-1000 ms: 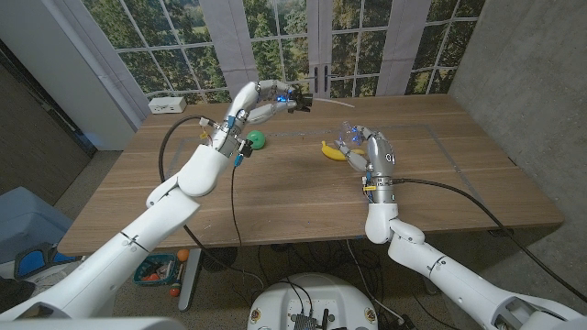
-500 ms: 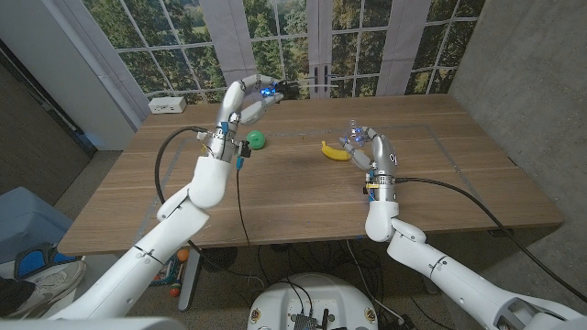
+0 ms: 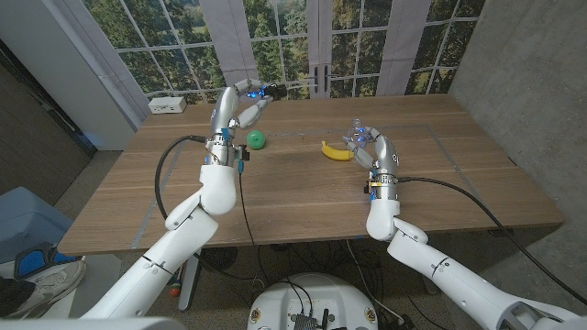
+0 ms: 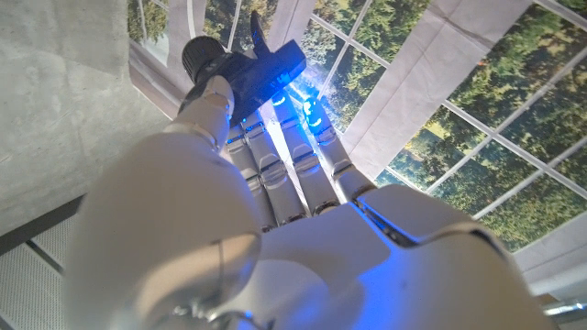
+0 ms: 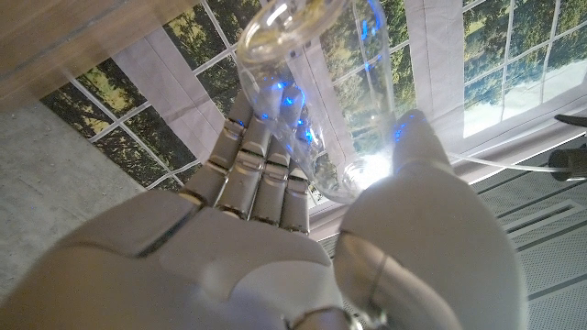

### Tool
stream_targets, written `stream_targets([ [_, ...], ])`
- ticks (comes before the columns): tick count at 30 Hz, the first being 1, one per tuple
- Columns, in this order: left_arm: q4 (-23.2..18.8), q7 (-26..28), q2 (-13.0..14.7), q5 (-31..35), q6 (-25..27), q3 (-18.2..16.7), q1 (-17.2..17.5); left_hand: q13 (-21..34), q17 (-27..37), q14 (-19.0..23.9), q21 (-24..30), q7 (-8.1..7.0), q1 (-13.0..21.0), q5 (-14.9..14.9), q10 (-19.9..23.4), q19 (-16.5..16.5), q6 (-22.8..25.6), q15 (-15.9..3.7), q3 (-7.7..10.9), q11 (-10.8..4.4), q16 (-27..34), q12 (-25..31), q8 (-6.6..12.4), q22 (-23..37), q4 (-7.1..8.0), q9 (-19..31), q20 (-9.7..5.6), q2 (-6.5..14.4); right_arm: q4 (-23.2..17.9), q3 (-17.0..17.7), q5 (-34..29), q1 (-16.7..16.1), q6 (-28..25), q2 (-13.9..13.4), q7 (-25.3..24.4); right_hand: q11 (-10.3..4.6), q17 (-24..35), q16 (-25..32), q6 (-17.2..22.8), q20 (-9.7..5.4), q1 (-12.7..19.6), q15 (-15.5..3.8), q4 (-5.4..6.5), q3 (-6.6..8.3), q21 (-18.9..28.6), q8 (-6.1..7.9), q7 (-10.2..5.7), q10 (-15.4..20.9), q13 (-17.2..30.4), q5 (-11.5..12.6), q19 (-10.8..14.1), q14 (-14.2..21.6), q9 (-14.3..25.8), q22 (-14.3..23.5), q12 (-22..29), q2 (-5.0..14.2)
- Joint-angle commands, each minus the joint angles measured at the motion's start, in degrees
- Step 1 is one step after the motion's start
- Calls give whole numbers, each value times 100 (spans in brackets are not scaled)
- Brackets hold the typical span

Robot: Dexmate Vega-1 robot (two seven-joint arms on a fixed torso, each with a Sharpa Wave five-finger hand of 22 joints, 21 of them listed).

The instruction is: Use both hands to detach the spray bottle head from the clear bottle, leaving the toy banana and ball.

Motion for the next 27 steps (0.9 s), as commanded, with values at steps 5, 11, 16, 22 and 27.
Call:
stream_targets([
  [5, -569, -239, 390, 472, 1906, 140, 120, 2354, 13, 21, 38, -108, 217, 37, 470, 52, 159, -912, 86, -478, -58, 813, 45, 16, 35, 1731, -181, 280, -672, 269, 485, -285, -331, -102, 656, -1099, -145, -293, 1589, -596, 908, -881, 3, 45, 37, -56, -1415, 1150, -180, 8, -131, -58, -75, -12, -148, 838],
  [11, -736, -510, 644, 469, 2281, 201, 117, 2323, 9, 18, 34, -108, 216, 39, 457, 45, 176, -913, 95, -479, -83, 771, 51, 14, 26, 1707, -177, 269, -1029, 314, 596, -369, -769, -187, 1025, -1099, -537, -827, 1622, -473, 870, -864, 20, 69, 0, -98, -1480, 755, -256, -31, -283, -465, -170, -35, -382, 826],
  [16, -832, -763, 904, 513, 2534, 266, 76, 2286, 15, 25, 37, -96, 227, 41, 462, 54, 206, -914, 104, -477, -99, 726, 61, 13, 11, 1674, -178, 250, -1272, 310, 566, -401, -1144, -247, 1203, -1093, -872, -1246, 1664, -399, 782, -842, 42, 72, -79, -137, -1559, 268, -288, -62, -447, -806, -257, -50, -651, 793],
  [22, -823, -975, 1128, 317, 2553, 249, 46, 2254, 9, 19, 33, -86, 231, 43, 490, 50, 214, -915, 104, -470, -121, 693, 61, 12, 4, 1642, -199, 229, -1539, 291, 538, -420, -1614, -336, 1434, -1117, -1197, -1630, 1723, -321, 723, -826, 31, 62, -221, -163, -1639, -221, -491, -75, -691, -1283, -324, -61, -1080, 728],
  [27, -803, -1079, 1314, 259, 2549, 261, 24, 2218, 7, 17, 31, -83, 235, 44, 501, 47, 231, -915, 103, -468, -133, 657, 63, 11, -1, 1618, -204, 214, -1758, 288, 624, -418, -2037, -400, 1701, -1112, -1619, -1975, 1766, -178, 634, -778, 48, -30, -497, -244, -1702, -934, -788, -69, -1134, -1951, -377, -71, -1677, 685],
])
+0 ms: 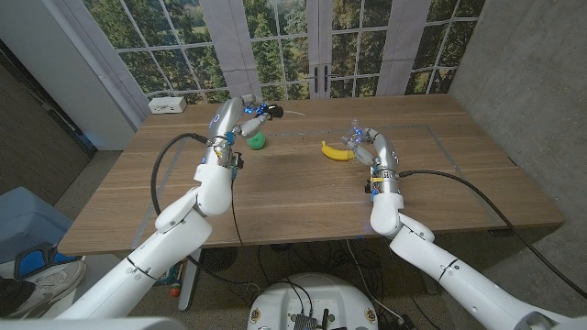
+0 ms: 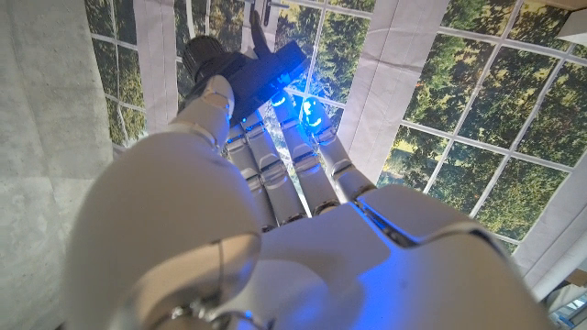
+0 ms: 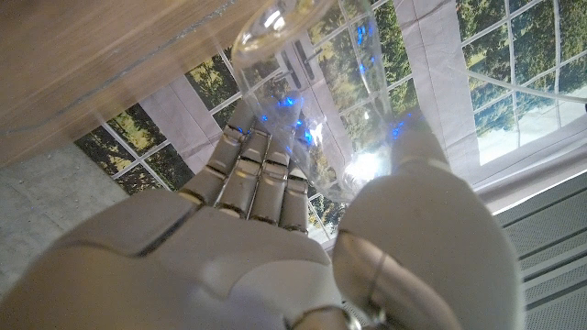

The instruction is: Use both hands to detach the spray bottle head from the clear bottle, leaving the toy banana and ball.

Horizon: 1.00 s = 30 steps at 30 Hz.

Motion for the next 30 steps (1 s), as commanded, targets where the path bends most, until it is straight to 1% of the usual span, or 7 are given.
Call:
stream_targets([
  [1, -58, -377, 484, -142, 245, 51, -62, 2216, 4, 16, 31, -129, 237, 22, 521, 47, 185, -916, 79, -457, -14, 655, 50, 10, 22, 1613, -207, 211, -529, 6, 132, -36, -921, -147, 576, -1041, -362, -274, 1792, -167, 604, -769, 58, -75, -266, -88, -1709, -963, -234, 1, -428, -647, -20, 8, -487, 665],
  [3, -55, -389, 535, -69, 323, 99, -84, 2207, 2, 16, 31, -121, 239, 23, 532, 47, 184, -916, 79, -457, -21, 643, 48, 10, 22, 1600, -206, 205, -517, 1, 184, -19, -970, -137, 611, -1066, -471, -309, 1829, -113, 577, -737, 66, -143, -399, -122, -1733, -1096, -309, 5, -645, -938, -26, 2, -579, 644],
  [4, -51, -406, 559, -58, 347, 115, -95, 2198, 0, 15, 30, -129, 240, 22, 534, 43, 184, -916, 78, -457, -24, 634, 47, 10, 22, 1594, -212, 204, -494, -4, 213, -9, -965, -133, 625, -1071, -526, -304, 1847, -79, 569, -727, 68, -189, -465, -149, -1805, -1201, -356, 12, -720, -1096, -29, 0, -628, 638],
  [6, -56, -453, 602, -51, 409, 138, -111, 2197, -1, 15, 30, -131, 241, 22, 552, 46, 184, -916, 77, -456, -29, 633, 45, 10, 22, 1585, -217, 200, -423, -21, 240, 11, -936, -117, 607, -1075, -603, -287, 1878, -40, 544, -712, 84, -259, -585, -190, -1814, -1340, -426, 23, -871, -1296, -32, -4, -671, 644],
  [14, -60, -528, 732, 205, 771, 329, -214, 2164, -2, 24, 28, -125, 245, 21, 586, 45, 219, -916, 71, -455, -41, 592, 51, 8, 22, 1542, -222, 183, -88, -99, 336, 117, -831, -17, 511, -1106, -976, -154, 2040, 201, 541, -627, 99, -616, -1156, -436, -1868, -1925, -797, 129, -1274, -1969, -41, -8, -681, 700],
  [18, -19, -529, 774, 417, 933, 486, -290, 2134, -2, 29, 27, -133, 249, 22, 601, 43, 250, -917, 67, -453, -46, 560, 57, 8, 20, 1516, -230, 171, 149, -153, 295, 175, -712, 64, 315, -1106, -1126, -106, 2116, 282, 588, -608, 89, -743, -1382, -528, -1875, -2089, -940, 173, -1354, -2115, -39, -11, -669, 728],
  [30, 88, -757, 827, 659, 1186, 885, -471, 2092, -3, 48, 15, -136, 269, 23, 670, 19, 290, -917, 54, -449, -57, 509, 55, 5, 15, 1447, -230, 141, 886, -344, -26, 344, -354, 251, -412, -1108, -1255, -47, 2204, 363, 631, -577, 92, -877, -1634, -624, -1874, -2248, -1095, 222, -1409, -2260, -42, -10, -666, 767],
])
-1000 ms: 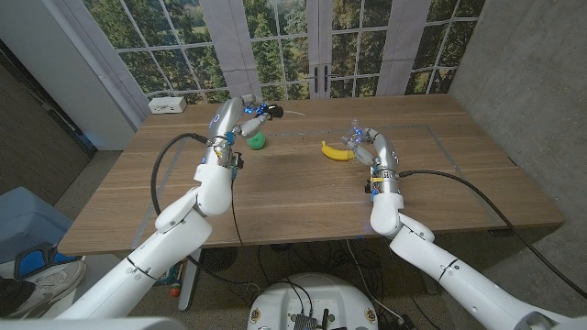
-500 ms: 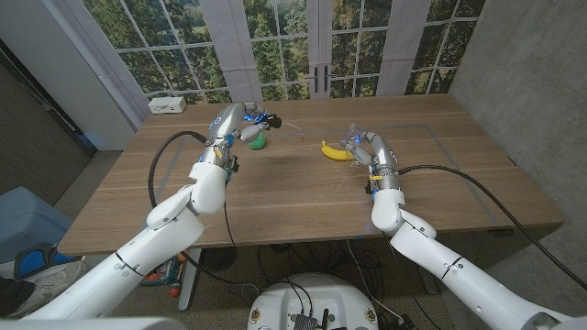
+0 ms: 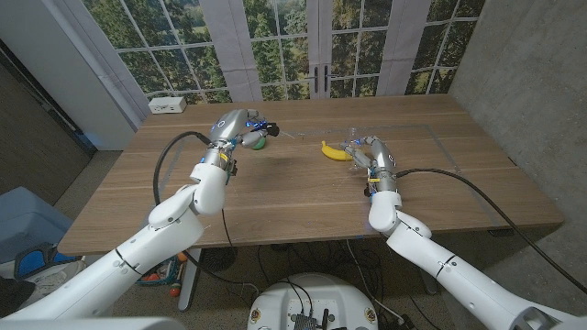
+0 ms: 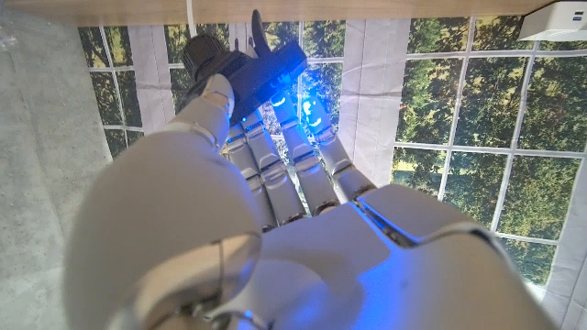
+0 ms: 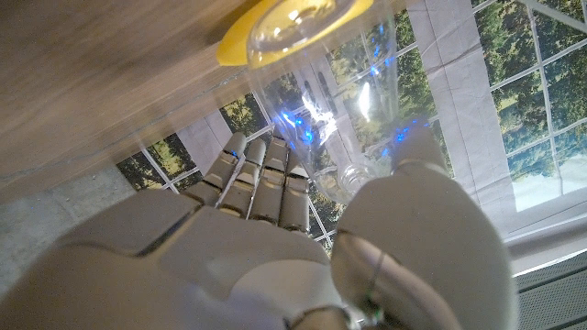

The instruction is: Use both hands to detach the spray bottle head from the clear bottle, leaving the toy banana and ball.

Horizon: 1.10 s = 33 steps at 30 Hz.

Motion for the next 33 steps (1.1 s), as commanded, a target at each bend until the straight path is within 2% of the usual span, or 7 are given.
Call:
stream_targets([
  [1, 103, -207, 103, 380, 365, 432, -204, 2080, 10, 49, 13, -169, 238, 30, 628, 15, 254, -917, 53, -485, -26, 457, 56, 3, 14, 1440, -231, 172, 691, -191, -298, 170, 295, 173, -662, -1084, -32, 46, 2045, 68, 696, -700, -6, -71, -90, -26, -1811, -1133, -42, 46, 7, -67, 13, 16, 19, 706],
  [6, 130, -300, 115, 627, 547, 626, -287, 2045, 3, 44, 0, -162, 257, 37, 645, -6, 290, -918, 49, -492, -40, 414, 58, 0, 3, 1402, -246, 149, 920, -271, -465, 232, 260, 211, -908, -1080, -99, 89, 2067, 124, 713, -651, -8, -123, -172, -75, -1813, -1084, -105, 69, 47, -37, 3, 18, 59, 714],
  [12, 110, -482, 129, 968, 829, 844, -390, 1852, -27, 30, -28, -138, 309, 62, 758, -11, 438, -917, 24, -508, -69, 248, 59, -11, -16, 1269, -262, 42, 897, -287, -406, 221, 115, 153, -803, -1058, -152, 129, 2088, 220, 745, -629, -27, -152, -225, -114, -1815, -1042, -155, 95, 110, 15, -9, 18, 76, 710],
  [18, -60, -1064, 183, 1255, 1299, 1025, -546, 1448, -146, 11, -120, -181, 369, 103, 692, -36, 430, -915, -21, -548, -157, -177, -147, -23, -4, 974, -265, -182, 674, -275, -333, 185, -207, 72, -598, -1029, -221, 153, 2064, 355, 794, -549, -55, -166, -302, -186, -1814, -1066, -217, 135, 165, 27, -29, 18, 67, 716],
  [24, -219, -1727, 276, 1358, 1628, 1160, -712, 860, -482, -141, -461, -116, -305, 42, 157, -116, 134, -899, -340, -501, -480, -730, -928, -43, 178, 354, -138, -289, 508, -309, -345, 183, -507, 10, -462, -973, -310, 160, 1825, 456, 841, -465, -92, -164, -399, -357, -1688, -1163, -292, 155, 219, 24, -54, 18, 40, 706],
  [28, -287, -1988, 325, 1408, 1754, 1213, -784, 568, -723, -267, -702, -114, -958, -4, -116, -155, 34, -861, -506, -508, -706, -976, -1326, -49, 270, 81, -86, -498, 413, -333, -342, 178, -655, -39, -363, -824, -401, 152, 1327, 532, 791, -360, -87, -217, -499, -615, -1465, -1363, -362, 152, 283, -4, -57, 19, 8, 623],
  [33, -382, -2221, 370, 1434, 1881, 1240, -827, 278, -984, -518, -1051, -201, -1660, 18, -507, -323, -176, -821, -672, -506, -909, -1190, -1767, -47, 330, -1, 96, -748, 330, -324, -285, 148, -692, -90, -291, -558, -506, 137, 593, 673, 551, -225, -20, -358, -665, -954, -1146, -1642, -454, 171, 366, -64, -55, 24, 1, 445],
])
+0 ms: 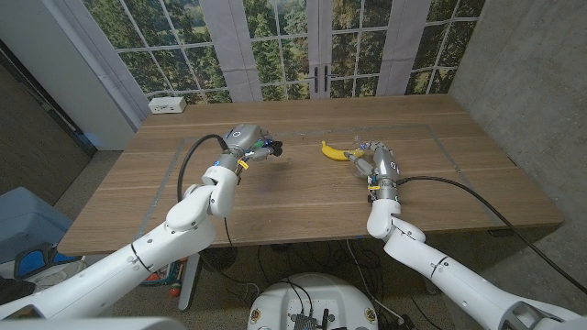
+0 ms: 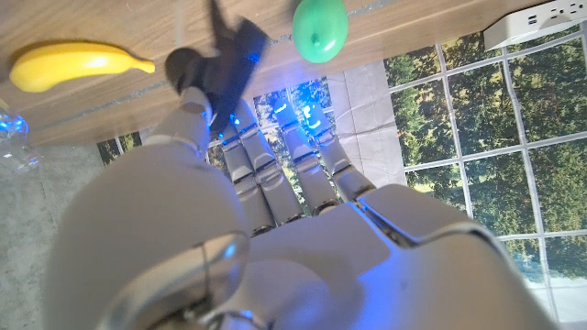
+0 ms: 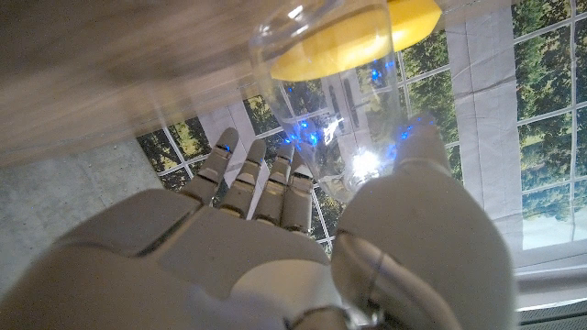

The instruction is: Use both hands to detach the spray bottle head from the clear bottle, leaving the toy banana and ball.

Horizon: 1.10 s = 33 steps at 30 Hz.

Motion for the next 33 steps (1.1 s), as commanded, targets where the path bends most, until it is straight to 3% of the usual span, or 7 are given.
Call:
stream_targets([
  [1, -232, -781, 120, 232, 489, 188, -187, -203, -173, -201, -258, -83, -537, 9, -374, -117, -228, -911, -119, 12, -114, -149, -340, 11, 41, -28, 131, -207, -253, -21, 85, -51, -310, -143, 246, 150, -55, 23, 340, 139, 463, -195, 66, -110, -116, -230, -682, -237, -57, 44, 46, -50, 22, 16, -21, 459],
  [6, -255, -609, 121, 175, 429, 120, -99, -390, -321, -771, -552, -159, -972, 37, -1215, -218, -870, -851, -161, 168, -199, -251, -727, 26, 30, -20, 260, -275, -366, 3, 153, -96, -382, -204, 350, 345, -90, 2, -559, 270, 145, -28, 153, -261, -326, -357, -517, -646, -139, 131, 42, -190, 35, 23, -41, 323],
  [16, -275, -303, 129, 40, 261, -25, 40, -525, -394, -1777, -939, -406, -1373, 53, -2960, -451, -2359, -481, -185, 561, -202, -295, -822, 47, -31, -30, 440, -287, -571, 50, 303, -160, -453, -336, 600, 633, -110, -48, -2634, 487, -362, 230, 295, -534, -782, -387, -293, -1525, -255, 362, -128, -529, 43, 41, -42, 191],
  [21, -286, -215, 147, -224, 118, -185, 125, -550, -407, -2431, -1197, -488, -1682, 32, -3994, -725, -3503, -175, -211, 740, -220, -286, -832, 59, 6, -42, 601, -226, -632, 86, 424, -184, -336, -414, 753, 720, -106, -93, -3309, 581, -629, 361, 397, -667, -994, -376, -205, -1948, -286, 420, -311, -743, 31, 46, -55, 155],
  [25, -261, -53, 174, -487, -103, -337, 209, -564, -436, -3085, -1499, -556, -1948, 16, -4774, -1099, -4491, 90, -223, 748, -256, -259, -823, 57, 8, -51, 774, -174, -659, 139, 585, -197, -169, -471, 918, 804, -101, -133, -3965, 590, -949, 466, 520, -836, -1212, -380, -189, -2318, -318, 448, -487, -971, 12, 49, -40, 90],
  [29, -192, 146, 195, -964, -508, -594, 336, -572, -439, -3535, -1746, -553, -2241, 15, -5287, -1452, -5001, 213, -260, 846, -259, -259, -817, 50, 85, -57, 859, -100, -582, 222, 809, -217, 307, -513, 1047, 913, -101, -176, -4198, 595, -1216, 526, 650, -939, -1364, -339, -160, -2535, -343, 445, -635, -1176, 0, 52, -33, 113],
  [33, -27, 337, 217, -1560, -1104, -869, 453, -584, -459, -3909, -1920, -521, -2447, 25, -5609, -1670, -5312, 204, -288, 876, -275, -254, -811, 43, 125, -60, 755, -54, -466, 307, 991, -238, 911, -532, 1112, 911, -139, -234, -4136, 466, -1467, 520, 786, -991, -1449, -269, -296, -2531, -388, 403, -638, -1390, -12, 50, 15, 220],
])
